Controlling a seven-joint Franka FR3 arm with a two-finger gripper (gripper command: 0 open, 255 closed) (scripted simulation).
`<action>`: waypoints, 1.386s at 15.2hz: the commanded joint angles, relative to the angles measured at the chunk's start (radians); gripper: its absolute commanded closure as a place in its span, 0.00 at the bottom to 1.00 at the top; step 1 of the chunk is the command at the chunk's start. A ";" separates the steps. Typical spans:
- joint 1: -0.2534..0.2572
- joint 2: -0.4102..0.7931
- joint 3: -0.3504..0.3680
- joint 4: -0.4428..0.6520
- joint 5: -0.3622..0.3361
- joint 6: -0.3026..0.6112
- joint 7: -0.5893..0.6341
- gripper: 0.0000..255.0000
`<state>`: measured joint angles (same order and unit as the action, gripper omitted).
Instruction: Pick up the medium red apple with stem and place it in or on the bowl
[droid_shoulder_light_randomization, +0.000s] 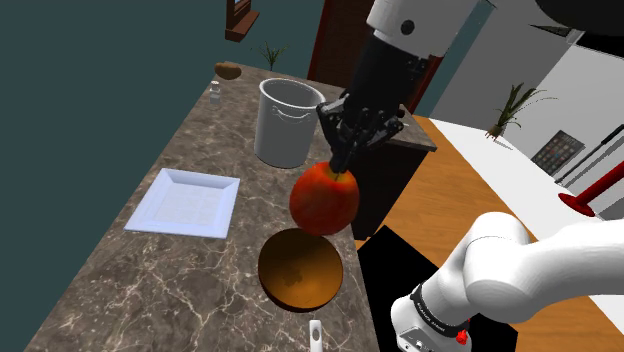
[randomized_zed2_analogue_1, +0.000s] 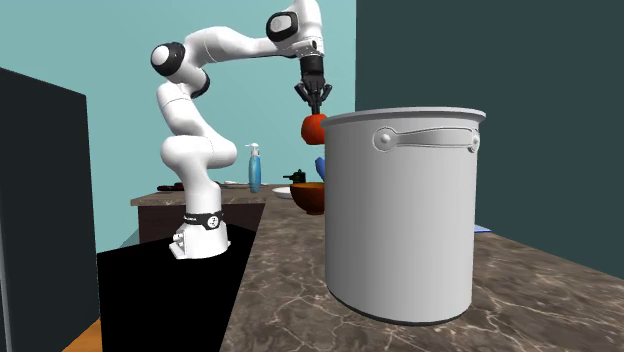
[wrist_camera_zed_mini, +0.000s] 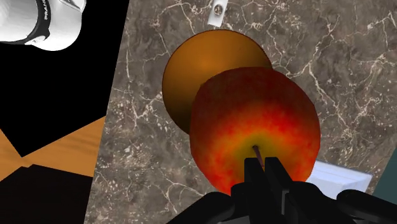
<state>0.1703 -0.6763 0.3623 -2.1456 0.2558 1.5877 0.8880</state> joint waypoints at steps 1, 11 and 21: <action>0.010 -0.021 0.012 -0.011 0.012 -0.007 0.019 1.00; 0.023 -0.056 0.033 -0.167 0.036 0.114 0.006 1.00; 0.036 -0.069 0.061 -0.306 0.064 0.241 -0.005 1.00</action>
<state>0.2036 -0.7412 0.4215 -2.4344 0.3158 1.8148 0.8845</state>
